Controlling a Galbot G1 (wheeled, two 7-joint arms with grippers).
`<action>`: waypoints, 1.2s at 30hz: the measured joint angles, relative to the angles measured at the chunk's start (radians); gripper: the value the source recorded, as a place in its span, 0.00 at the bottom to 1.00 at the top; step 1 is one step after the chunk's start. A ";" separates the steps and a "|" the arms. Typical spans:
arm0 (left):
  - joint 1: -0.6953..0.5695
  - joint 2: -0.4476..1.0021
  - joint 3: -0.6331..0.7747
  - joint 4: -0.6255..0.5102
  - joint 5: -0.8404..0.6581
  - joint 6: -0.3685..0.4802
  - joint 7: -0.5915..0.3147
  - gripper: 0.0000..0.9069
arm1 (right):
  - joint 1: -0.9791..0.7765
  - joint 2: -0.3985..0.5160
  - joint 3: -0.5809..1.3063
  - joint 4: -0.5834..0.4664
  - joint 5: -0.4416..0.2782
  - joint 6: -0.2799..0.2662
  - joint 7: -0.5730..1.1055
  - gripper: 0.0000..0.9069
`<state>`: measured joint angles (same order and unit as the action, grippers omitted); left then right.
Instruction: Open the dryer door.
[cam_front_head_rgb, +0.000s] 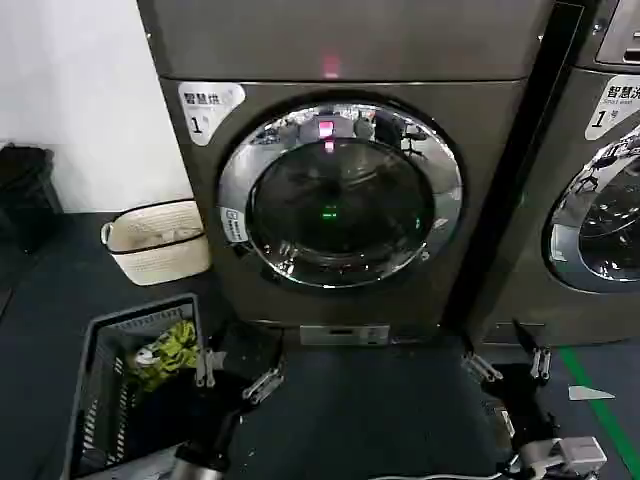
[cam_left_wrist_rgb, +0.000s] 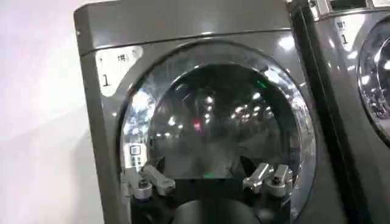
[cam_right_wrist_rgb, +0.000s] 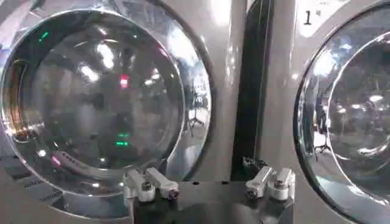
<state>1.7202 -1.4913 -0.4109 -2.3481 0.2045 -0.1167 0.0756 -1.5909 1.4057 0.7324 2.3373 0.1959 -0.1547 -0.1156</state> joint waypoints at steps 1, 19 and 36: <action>0.001 0.001 0.000 -0.002 0.000 0.001 0.000 1.00 | 0.011 -0.015 -0.002 -0.010 0.024 0.000 0.000 1.00; 0.011 0.019 -0.010 -0.032 -0.014 0.001 0.025 1.00 | 0.314 -0.367 -0.214 -0.243 0.184 0.076 -0.026 1.00; 0.061 0.015 -0.025 -0.075 -0.006 -0.001 0.029 1.00 | 0.724 -0.469 -0.520 -0.438 0.273 0.056 -0.114 1.00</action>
<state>1.7816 -1.4760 -0.4361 -2.4232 0.1981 -0.1179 0.1048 -0.8670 0.9365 0.2121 1.8993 0.4686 -0.0984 -0.2294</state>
